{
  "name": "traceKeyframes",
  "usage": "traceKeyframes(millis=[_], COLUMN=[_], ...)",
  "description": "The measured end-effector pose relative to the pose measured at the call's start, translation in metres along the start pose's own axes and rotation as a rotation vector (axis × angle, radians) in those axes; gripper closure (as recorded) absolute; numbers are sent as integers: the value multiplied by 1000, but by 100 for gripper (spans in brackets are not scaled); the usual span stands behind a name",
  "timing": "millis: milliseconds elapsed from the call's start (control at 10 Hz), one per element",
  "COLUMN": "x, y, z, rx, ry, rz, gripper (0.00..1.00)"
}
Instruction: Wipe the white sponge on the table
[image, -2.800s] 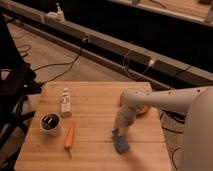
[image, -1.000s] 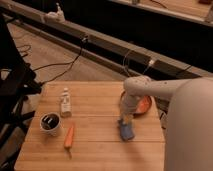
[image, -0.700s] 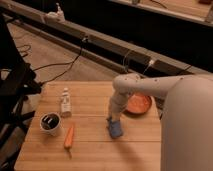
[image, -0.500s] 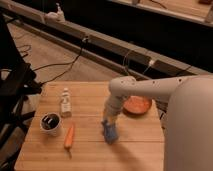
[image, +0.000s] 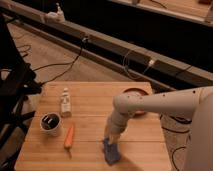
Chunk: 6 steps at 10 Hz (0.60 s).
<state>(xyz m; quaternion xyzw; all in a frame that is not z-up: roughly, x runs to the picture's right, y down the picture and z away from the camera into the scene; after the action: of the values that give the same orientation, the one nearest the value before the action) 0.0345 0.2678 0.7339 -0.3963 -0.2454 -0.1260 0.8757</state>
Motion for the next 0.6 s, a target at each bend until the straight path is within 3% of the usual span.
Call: traceKeyframes(millis=[300, 500, 600], x=[51, 104, 120], y=[24, 18, 8], z=[-4, -19, -24], rx=[-12, -7, -2], ry=[18, 81, 101], rz=[129, 212, 231], gripper=[100, 100, 100])
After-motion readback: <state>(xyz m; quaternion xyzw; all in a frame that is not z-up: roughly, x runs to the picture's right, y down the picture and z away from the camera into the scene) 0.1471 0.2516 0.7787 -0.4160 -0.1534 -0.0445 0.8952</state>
